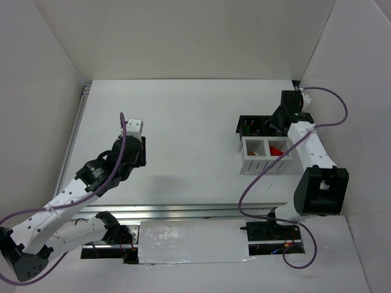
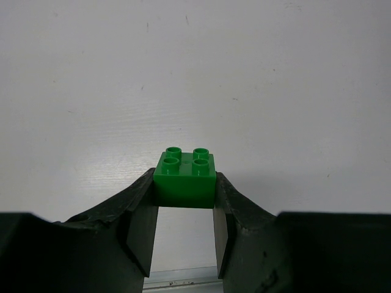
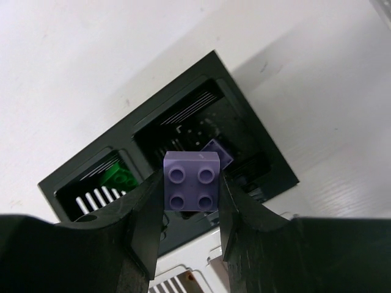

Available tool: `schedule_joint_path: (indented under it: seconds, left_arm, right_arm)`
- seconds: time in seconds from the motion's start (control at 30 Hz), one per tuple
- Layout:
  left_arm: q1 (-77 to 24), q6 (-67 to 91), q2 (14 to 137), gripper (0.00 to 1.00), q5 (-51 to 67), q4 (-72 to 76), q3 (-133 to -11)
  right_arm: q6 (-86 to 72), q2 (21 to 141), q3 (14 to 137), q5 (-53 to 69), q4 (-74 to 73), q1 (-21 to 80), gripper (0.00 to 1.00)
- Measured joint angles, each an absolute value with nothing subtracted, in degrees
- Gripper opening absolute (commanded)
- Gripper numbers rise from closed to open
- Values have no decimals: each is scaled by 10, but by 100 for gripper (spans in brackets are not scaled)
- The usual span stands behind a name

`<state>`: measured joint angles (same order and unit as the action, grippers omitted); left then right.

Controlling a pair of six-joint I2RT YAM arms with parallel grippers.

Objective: Sort the legos into containers by color

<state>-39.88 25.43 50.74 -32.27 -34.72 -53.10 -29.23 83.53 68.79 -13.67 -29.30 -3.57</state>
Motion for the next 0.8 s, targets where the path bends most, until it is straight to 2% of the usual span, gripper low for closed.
schedule_joint_path:
  seconds: [0.03, 0.1, 0.13, 0.17, 0.23, 0.3, 0.37, 0.8]
  left_arm:
    - [-399, 254, 507, 0, -322, -347, -531]
    - [-399, 254, 507, 0, -322, -347, -531]
    - [-399, 254, 507, 0, -321, -347, -531]
    - [-399, 254, 507, 0, -319, -347, -531]
    - [-399, 254, 507, 0, -315, -347, -531]
    - [-399, 252, 507, 0, -309, -346, -531]
    - [-399, 244, 504, 0, -297, -342, -530]
    - [-398, 195, 452, 0, -120, -249, -513]
  right_arm:
    - [-294, 837, 689, -144, -294, -36, 1]
    - [-296, 838, 690, -152, -295, -38, 14]
    - [-297, 838, 691, -154, -296, -39, 34]
    - [-298, 838, 691, -156, -296, -41, 71]
    - [-300, 838, 691, -156, -296, -43, 79]
    - [-301, 838, 691, -150, -296, -44, 94]
    - [-301, 838, 691, -139, -296, -44, 100]
    - [-299, 839, 715, -80, -288, -43, 97]
